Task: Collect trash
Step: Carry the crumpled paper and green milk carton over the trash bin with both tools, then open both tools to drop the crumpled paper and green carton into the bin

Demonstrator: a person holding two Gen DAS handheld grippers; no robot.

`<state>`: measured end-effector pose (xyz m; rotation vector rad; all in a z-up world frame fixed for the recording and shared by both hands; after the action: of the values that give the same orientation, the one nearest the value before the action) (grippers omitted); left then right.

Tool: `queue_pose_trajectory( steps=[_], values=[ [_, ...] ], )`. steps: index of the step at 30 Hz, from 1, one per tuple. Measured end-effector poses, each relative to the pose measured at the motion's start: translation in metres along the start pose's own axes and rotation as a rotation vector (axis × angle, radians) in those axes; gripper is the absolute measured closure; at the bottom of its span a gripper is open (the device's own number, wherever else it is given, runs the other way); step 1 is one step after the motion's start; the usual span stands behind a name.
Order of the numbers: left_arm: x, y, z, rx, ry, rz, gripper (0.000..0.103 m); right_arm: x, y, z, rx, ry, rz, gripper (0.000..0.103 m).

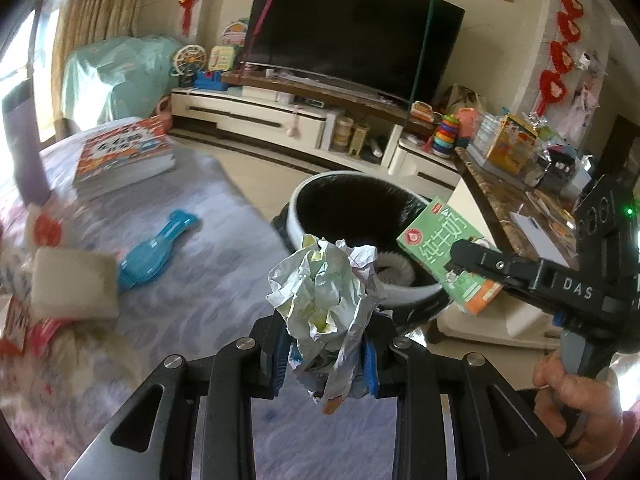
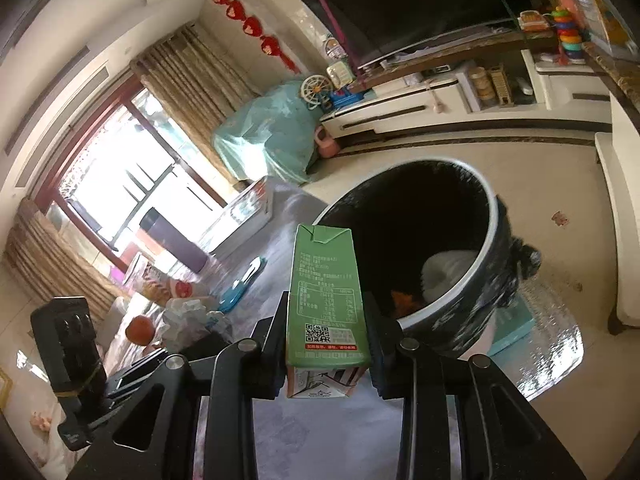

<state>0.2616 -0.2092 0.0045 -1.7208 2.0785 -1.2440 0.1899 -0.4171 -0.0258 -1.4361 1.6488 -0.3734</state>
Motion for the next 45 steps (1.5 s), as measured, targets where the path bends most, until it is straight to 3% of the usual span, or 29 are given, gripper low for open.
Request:
queue_pose_trajectory(
  steps=[14,33,36,38,40,45],
  values=[
    [0.022,-0.041,0.06,-0.037,0.024,0.039,0.075,0.032,-0.028,0.011,0.003,0.052,0.0,0.071],
    [0.033,-0.062,0.107,-0.085,0.005,0.032,0.071,0.054,-0.041,0.029,-0.032,0.081,0.017,0.07],
    [0.034,-0.063,0.107,-0.084,-0.002,0.027,0.065,0.056,-0.042,0.032,-0.041,0.09,0.021,0.067],
    [0.036,-0.063,0.106,-0.08,-0.007,0.021,0.054,0.057,-0.042,0.032,-0.044,0.093,0.028,0.064],
    [0.036,-0.062,0.102,-0.067,-0.009,0.017,0.046,0.058,-0.042,0.029,-0.036,0.097,0.038,0.051],
    [0.033,-0.053,0.093,-0.058,-0.001,0.001,0.043,0.052,-0.042,0.018,-0.001,0.091,0.034,0.034]
  ],
)
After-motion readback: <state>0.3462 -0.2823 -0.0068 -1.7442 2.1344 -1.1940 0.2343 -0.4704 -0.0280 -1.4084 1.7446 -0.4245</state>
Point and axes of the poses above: each gripper's, at about its wrist camera, not at the fingertips, and z roughly the way its jaws point, x to its right, y to its underside, the point moved 2 cm from there along z, roughly the way its jaws point, and after that the axes turned 9 degrees about -z, right-handed, at the moved point
